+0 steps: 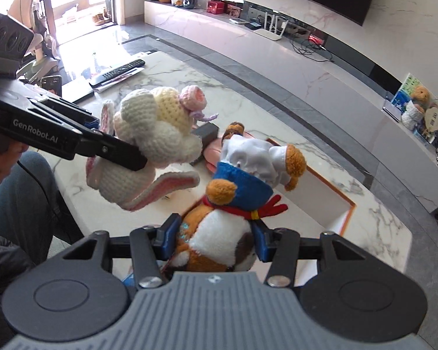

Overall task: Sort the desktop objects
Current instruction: 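Lift both plush toys and carry them over the orange box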

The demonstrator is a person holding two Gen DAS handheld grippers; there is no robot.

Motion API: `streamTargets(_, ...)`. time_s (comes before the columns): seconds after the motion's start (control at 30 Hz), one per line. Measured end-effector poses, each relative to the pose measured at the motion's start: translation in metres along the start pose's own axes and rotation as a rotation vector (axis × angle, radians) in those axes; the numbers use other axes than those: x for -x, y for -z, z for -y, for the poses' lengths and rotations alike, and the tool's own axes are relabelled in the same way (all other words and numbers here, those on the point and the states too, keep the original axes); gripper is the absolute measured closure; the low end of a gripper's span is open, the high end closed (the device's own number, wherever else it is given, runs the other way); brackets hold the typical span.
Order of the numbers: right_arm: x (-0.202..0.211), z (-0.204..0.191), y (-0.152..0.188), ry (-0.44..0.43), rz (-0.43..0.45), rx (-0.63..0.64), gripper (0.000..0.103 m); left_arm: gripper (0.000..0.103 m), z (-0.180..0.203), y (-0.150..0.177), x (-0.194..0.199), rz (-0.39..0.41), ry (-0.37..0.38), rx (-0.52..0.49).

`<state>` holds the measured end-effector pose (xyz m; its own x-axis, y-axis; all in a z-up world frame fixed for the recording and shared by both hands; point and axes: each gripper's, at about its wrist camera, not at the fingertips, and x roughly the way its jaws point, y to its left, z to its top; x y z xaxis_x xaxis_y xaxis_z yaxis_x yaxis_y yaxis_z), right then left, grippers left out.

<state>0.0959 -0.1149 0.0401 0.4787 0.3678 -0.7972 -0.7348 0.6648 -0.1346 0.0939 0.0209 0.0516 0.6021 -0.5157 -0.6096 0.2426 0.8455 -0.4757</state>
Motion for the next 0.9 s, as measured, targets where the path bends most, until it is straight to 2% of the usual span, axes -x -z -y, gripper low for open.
streamTargets(0.13, -0.005, 0.029, 0.023, 0.044, -0.027, -0.047, 0.050, 0.065, 0.023, -0.002, -0.045, -0.076, 0.047, -0.033)
streamTargets(0.23, -0.026, 0.045, 0.037, 0.042, -0.065, -0.076, 0.050, 0.065, 0.030, 0.004, -0.079, -0.124, 0.050, -0.043)
streamTargets(0.33, -0.054, 0.054, 0.048, 0.018, -0.131, -0.086, 0.050, 0.065, 0.027, 0.017, -0.111, -0.193, 0.066, -0.026)
streamTargets(0.43, -0.079, 0.058, 0.057, -0.001, -0.214, -0.053, 0.050, 0.065, 0.021, 0.030, -0.136, -0.228, 0.050, -0.015)
streamTargets(0.5, -0.089, 0.062, 0.062, -0.010, -0.260, -0.037, 0.050, 0.065, 0.018, 0.036, -0.149, -0.237, 0.042, -0.016)
streamTargets(0.77, -0.133, 0.065, 0.072, -0.077, -0.377, -0.015, 0.049, 0.065, 0.004, 0.049, -0.179, -0.363, -0.010, -0.008)
streamTargets(0.9, -0.145, 0.062, 0.076, -0.092, -0.421, -0.024, 0.043, 0.065, 0.002, 0.053, -0.187, -0.403, -0.028, -0.026)
